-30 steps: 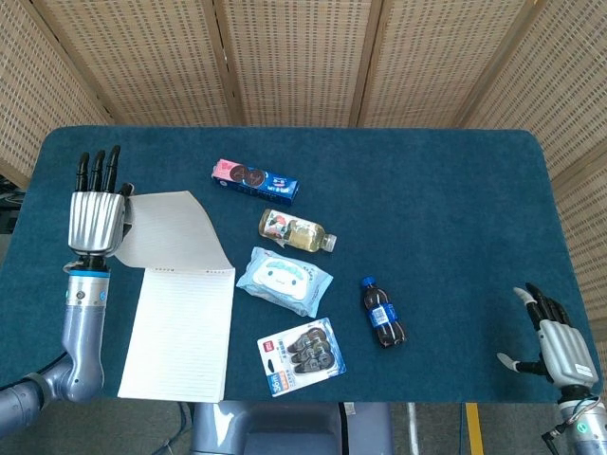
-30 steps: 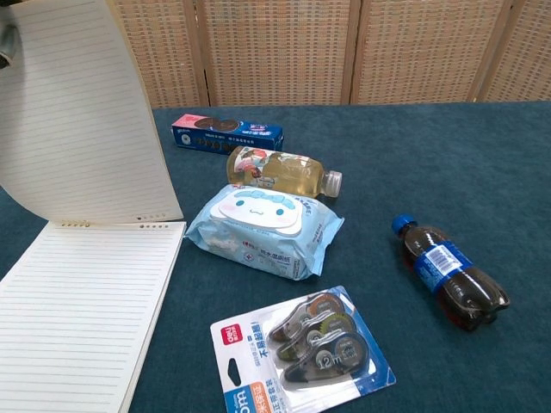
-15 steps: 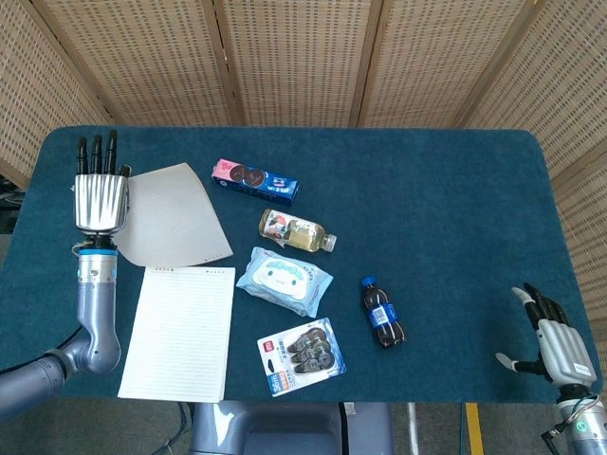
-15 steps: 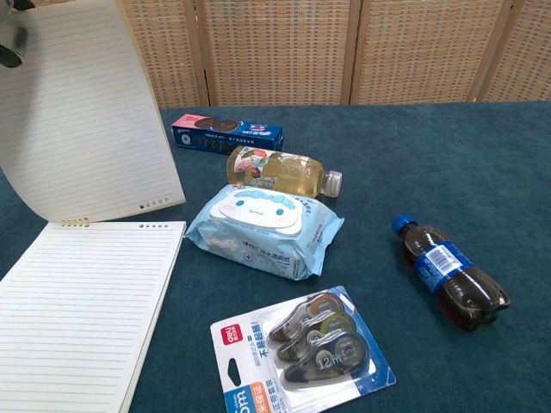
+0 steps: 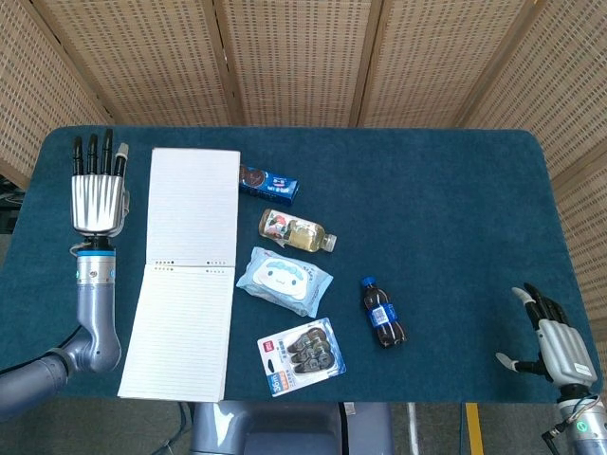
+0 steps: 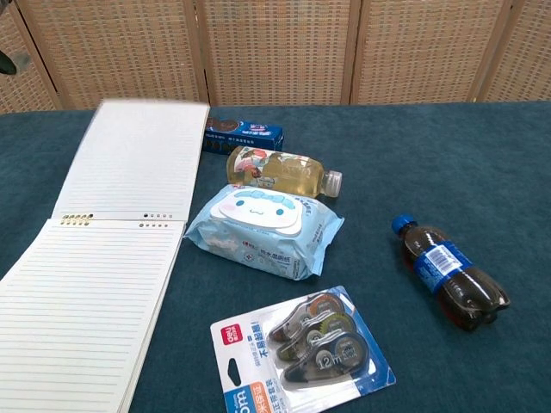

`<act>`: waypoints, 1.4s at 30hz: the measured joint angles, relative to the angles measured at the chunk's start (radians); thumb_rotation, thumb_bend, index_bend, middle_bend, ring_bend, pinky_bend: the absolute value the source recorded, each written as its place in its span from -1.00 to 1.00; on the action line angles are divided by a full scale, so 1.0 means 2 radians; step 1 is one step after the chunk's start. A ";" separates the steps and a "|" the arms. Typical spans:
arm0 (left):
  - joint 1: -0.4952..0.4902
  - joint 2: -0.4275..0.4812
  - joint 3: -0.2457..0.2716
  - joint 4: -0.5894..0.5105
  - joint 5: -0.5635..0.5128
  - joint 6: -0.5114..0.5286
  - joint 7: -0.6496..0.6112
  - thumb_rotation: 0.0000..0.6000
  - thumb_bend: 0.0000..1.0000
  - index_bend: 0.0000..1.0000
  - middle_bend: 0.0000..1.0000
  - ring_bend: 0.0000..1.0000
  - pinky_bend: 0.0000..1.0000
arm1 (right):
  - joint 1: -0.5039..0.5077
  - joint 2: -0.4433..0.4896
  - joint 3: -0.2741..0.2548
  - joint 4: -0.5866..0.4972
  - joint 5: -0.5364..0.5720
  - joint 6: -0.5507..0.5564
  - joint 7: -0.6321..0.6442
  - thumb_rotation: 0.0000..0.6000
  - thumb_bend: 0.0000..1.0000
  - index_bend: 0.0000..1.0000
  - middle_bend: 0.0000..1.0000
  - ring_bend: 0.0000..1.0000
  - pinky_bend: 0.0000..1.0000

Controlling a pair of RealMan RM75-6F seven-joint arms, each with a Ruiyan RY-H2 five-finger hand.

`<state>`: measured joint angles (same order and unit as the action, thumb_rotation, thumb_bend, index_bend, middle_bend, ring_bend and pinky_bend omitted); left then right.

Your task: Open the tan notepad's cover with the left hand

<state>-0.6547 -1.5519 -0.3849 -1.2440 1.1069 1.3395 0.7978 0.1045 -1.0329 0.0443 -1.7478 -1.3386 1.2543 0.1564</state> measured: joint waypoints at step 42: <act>0.252 0.154 0.245 -0.233 0.193 0.122 -0.212 1.00 -0.80 -0.99 -1.00 -1.00 -1.00 | 0.000 0.002 -0.002 -0.004 0.001 -0.003 -0.003 1.00 -0.69 -0.89 -1.00 -1.00 -1.00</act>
<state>-0.1507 -1.2435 0.1054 -1.7109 1.4928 1.5826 0.3730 0.1050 -1.0294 0.0401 -1.7561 -1.3359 1.2490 0.1500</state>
